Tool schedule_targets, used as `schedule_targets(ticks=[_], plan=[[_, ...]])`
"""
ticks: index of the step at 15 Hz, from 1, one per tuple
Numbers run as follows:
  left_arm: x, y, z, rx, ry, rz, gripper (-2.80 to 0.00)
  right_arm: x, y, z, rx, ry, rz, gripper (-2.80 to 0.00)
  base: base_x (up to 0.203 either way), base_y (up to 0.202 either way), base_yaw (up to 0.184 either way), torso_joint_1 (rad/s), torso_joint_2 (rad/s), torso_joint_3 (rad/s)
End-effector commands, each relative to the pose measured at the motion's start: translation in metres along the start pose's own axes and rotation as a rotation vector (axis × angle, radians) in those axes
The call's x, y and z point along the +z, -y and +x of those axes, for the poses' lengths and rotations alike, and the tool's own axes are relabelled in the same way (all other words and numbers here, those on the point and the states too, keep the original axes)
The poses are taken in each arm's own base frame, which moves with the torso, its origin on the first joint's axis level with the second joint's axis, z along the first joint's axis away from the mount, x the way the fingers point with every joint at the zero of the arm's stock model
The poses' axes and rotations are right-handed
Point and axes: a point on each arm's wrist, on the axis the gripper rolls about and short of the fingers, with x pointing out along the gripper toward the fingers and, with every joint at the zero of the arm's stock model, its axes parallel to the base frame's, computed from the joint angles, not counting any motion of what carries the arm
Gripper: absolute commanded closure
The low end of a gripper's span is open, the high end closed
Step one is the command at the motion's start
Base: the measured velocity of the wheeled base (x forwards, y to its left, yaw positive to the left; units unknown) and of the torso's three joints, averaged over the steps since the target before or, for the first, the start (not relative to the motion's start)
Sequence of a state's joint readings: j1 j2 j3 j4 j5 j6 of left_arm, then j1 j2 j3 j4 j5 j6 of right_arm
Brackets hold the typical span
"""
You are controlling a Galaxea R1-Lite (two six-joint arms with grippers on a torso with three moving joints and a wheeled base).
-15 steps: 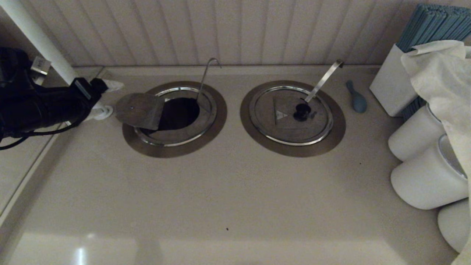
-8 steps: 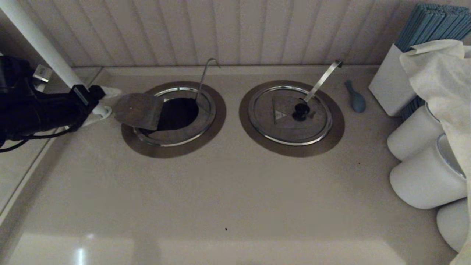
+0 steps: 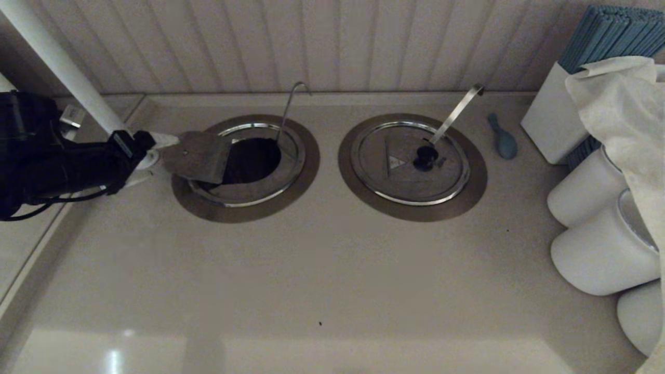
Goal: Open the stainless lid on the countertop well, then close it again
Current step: Close the lid
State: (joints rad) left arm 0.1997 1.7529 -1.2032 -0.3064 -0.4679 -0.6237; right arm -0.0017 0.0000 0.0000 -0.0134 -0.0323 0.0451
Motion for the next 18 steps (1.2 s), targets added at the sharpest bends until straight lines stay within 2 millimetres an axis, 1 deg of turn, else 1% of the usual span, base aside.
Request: schedule_targets(ticks=[1,3,7,8,18], plan=[[-0.002,-0.001,0.003,-0.002,-0.008,-0.022,-2.8,0.0,0.0,0.0,0.0,-0.001,-0.001,0.0,0.0,0.0,0.0,0.0,0.0,0.0],[-0.002,0.005,0.003,-0.017,-0.008,-0.069,-2.8,0.0,0.0,0.0,0.0,-0.001,-0.001,0.0,0.0,0.0,0.0,0.0,0.0,0.0],[-0.008,0.013,0.009,-0.047,-0.017,-0.082,-2.8,0.0,0.0,0.0,0.0,-0.001,0.0,0.0,0.0,0.0,0.0,0.0,0.0,0.0],[-0.01,0.018,0.01,-0.062,-0.022,-0.098,-2.8,0.0,0.0,0.0,0.0,0.0,0.0,0.0,0.0,0.0,0.0,0.0,0.0,0.0],[-0.01,0.026,0.011,-0.09,-0.007,-0.111,-2.8,0.0,0.0,0.0,0.0,-0.001,-0.001,0.0,0.0,0.0,0.0,0.0,0.0,0.0]])
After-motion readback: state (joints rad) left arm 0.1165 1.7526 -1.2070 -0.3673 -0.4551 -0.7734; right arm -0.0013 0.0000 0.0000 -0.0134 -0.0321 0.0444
